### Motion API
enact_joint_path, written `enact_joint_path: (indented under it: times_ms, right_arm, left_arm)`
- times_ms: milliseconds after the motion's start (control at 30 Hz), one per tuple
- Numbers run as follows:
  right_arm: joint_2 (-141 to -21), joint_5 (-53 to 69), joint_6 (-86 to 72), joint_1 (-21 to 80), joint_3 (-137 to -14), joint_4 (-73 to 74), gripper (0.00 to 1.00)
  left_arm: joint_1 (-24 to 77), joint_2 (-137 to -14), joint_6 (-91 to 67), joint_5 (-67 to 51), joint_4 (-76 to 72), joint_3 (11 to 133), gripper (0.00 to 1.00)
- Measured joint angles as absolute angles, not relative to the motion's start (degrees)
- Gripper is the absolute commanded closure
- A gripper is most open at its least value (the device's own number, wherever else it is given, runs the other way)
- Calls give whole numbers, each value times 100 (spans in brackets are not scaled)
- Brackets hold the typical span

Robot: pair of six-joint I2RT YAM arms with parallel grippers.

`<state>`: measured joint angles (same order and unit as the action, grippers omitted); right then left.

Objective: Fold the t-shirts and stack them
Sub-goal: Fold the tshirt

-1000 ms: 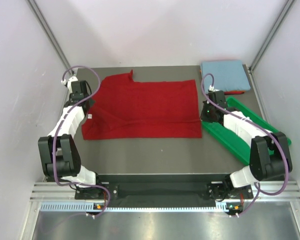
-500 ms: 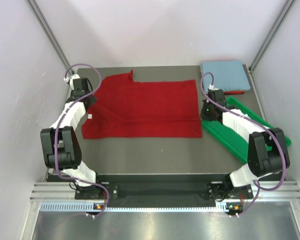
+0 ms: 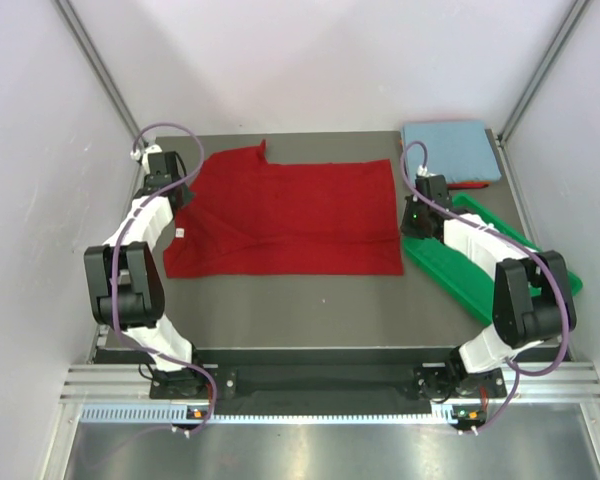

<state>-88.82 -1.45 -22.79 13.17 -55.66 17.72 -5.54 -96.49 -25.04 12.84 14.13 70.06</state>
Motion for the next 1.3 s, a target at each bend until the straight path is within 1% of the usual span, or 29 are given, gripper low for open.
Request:
enact_joint_path:
  times_ms: [33,67,100,133,233,300,400,567,767,900,1033,1200,1267,1300]
  right_arm:
    - [-8882,-156,-2287,1313,-5603,1791,82]
    - [-8882,-172,-2283,1306,-5662,1839,80]
    - [-8882,-193,-2296,1299,-5736,1898,76]
    - [-8879,-209,-2309,1295,-5830,1966,73]
    - [-8825,-226,-2316,1297,-5992,2064,71]
    - [-8694,-191,-2346,1317,-6001,2176,73]
    - [-8374,-163,-2434,1431,-5955,2322,77]
    - [-7959,-93,-2620,1905,-5605,2283,79]
    - [-8134,34,-2755,2456,-5387,2220,83]
    - [-8429,73,-2768,2692,-5360,2047,83]
    - [-8748,93,-2766,2755,-5290,1861,84]
    - [-9067,95,-2744,2759,-5286,1809,84]
    - [-9161,93,-2714,2759,-5286,1776,84]
    - [-9203,91,-2700,2759,-5282,1756,85]
  left_arm:
    - [-554,-9675,-2484,1269,1437,7050,76]
    - [-554,-9701,-2443,1262,1487,7113,71]
    - [-552,-9710,-2418,1262,1498,7148,69]
    - [-552,-9712,-2388,1267,1555,7207,67]
    - [-552,-9710,-2263,1315,1887,7546,65]
    - [-545,-9682,-2204,1402,2104,7769,65]
    - [-537,-9356,-2187,1577,2379,7719,65]
    - [-565,-8274,-2303,1629,2624,6790,65]
    - [-821,-7507,-2609,1441,2825,5854,66]
    - [-1345,-7509,-2832,1066,2858,5470,73]
    - [-1876,-7730,-3017,792,2853,5190,74]
    - [-1903,-8110,-3140,661,2724,4941,75]
    - [-1903,-8418,-3168,692,2626,4952,77]
    - [-1905,-8591,-3179,709,2582,4965,81]
